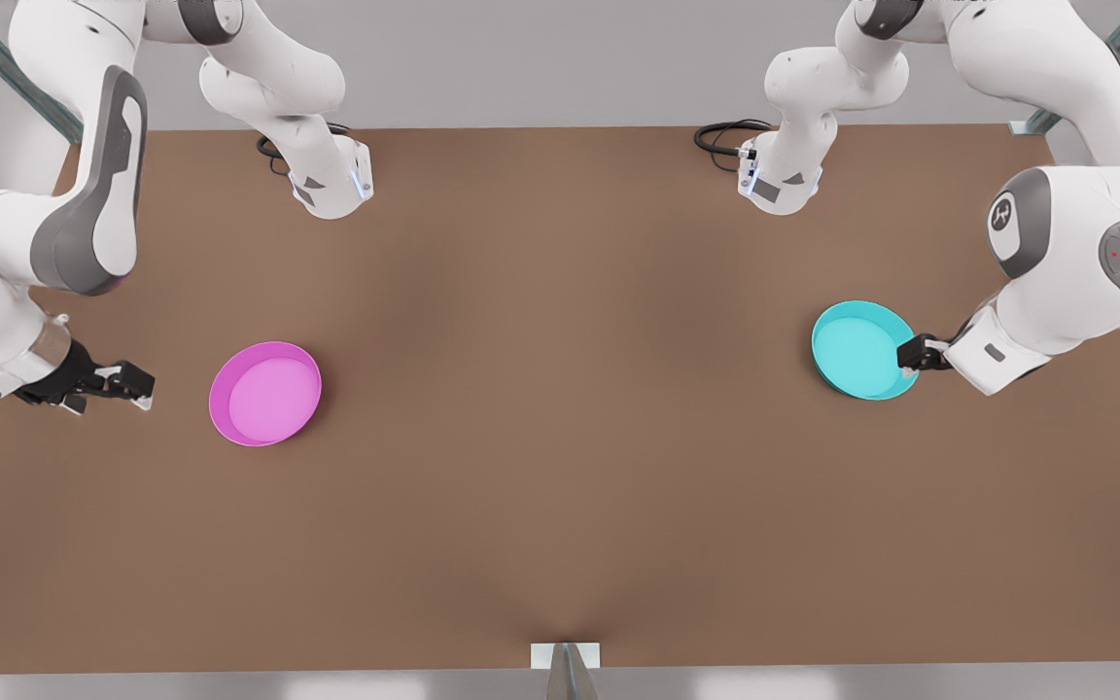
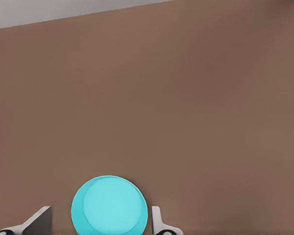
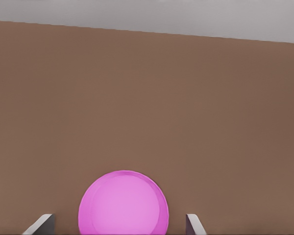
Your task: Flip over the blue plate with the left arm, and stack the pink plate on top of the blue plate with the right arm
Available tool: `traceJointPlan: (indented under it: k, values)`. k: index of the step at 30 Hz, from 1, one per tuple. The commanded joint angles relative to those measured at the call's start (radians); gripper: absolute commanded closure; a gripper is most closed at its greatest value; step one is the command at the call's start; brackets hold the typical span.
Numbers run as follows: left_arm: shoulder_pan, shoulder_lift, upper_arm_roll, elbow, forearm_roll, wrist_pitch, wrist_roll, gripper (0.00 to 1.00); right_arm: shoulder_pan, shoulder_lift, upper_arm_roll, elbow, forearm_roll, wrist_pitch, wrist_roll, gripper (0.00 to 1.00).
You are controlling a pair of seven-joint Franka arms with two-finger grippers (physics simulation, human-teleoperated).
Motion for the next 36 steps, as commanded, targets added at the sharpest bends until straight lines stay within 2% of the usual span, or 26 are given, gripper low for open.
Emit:
traceJointPlan:
  k: [1, 3, 5, 8, 11, 13, 21, 26, 35, 36]
  values:
    - [0.0, 0.001, 0.0, 0.0, 0.002, 0.0, 0.001, 0.0, 0.013, 0.007, 0.001, 0.016, -0.001, -0.001, 0.002, 0.0]
    - [0.002, 0.016, 0.0, 0.0, -0.001, 0.0, 0.009, 0.0, 0.011, 0.016, 0.004, 0.028, 0.009, -0.003, 0.003, 0.0]
    - [0.066, 0.071, 0.034, -0.008, -0.114, -0.002, 0.022, 0.0, 0.014, 0.004, 0.004, 0.022, 0.009, -0.027, 0.046, 0.0]
    - [0.075, 0.11, 0.202, -0.15, -0.277, 0.031, 0.314, 0.0, 0.016, 0.01, 0.007, 0.027, 0.009, -0.042, 0.118, 0.0]
    - [0.083, 0.113, 0.304, -0.322, -0.366, 0.135, 0.527, 0.0, 0.014, 0.015, 0.007, 0.027, 0.009, -0.038, 0.109, 0.0]
    - [0.098, 0.16, 0.365, -0.35, -0.406, 0.163, 0.696, 0.0, 0.014, 0.019, 0.007, 0.027, 0.009, -0.033, 0.104, 0.0]
    - [0.15, 0.298, 0.385, -0.36, -0.408, 0.156, 0.794, 0.0, 0.011, 0.015, 0.005, 0.028, 0.009, -0.039, 0.103, 0.0]
    - [0.15, 0.366, 0.413, -0.379, -0.405, 0.219, 0.946, 0.0, 0.011, 0.015, 0.005, 0.028, 0.009, -0.041, 0.104, 0.0]
    - [0.15, 0.43, 0.41, -0.391, -0.422, 0.23, 0.969, 0.0, 0.01, 0.015, 0.005, 0.028, 0.009, -0.042, 0.103, 0.0]
    - [0.15, 0.433, 0.408, -0.391, -0.423, 0.232, 0.969, 0.09, 0.01, 0.015, 0.005, 0.028, 0.009, -0.042, 0.103, 0.0]
